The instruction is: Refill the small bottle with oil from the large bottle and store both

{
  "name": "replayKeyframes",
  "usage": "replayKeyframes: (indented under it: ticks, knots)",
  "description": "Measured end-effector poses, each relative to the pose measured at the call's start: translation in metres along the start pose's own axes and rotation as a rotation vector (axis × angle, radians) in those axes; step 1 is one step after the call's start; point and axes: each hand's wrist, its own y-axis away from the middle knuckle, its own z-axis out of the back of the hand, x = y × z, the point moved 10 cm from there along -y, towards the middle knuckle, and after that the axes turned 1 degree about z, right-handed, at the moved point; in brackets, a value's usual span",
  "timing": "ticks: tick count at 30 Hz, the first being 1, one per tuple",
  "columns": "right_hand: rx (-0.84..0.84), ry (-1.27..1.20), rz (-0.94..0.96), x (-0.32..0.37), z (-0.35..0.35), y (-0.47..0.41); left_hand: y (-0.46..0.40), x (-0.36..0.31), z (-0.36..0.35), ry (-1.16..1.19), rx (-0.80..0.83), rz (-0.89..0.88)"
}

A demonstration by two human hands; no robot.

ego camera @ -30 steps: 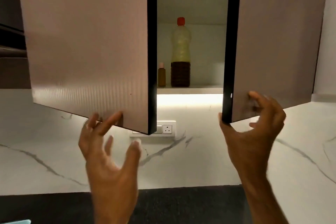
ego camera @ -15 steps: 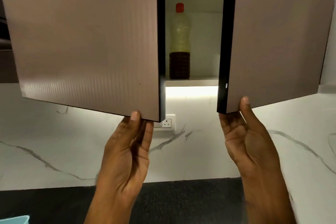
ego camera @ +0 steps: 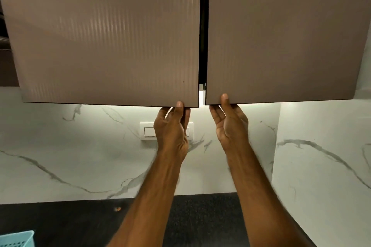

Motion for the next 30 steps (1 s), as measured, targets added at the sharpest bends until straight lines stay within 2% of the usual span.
replayKeyframes:
  ticks: [12, 30]
  knots:
    - [-0.109, 0.15, 0.036, -0.015, 0.004, -0.032, -0.052, 0.017, -0.005, -0.014, -0.055, -0.098]
    - [-0.116, 0.198, 0.088, -0.025, 0.011, -0.054, -0.086, 0.028, 0.001, -0.077, -0.075, -0.19]
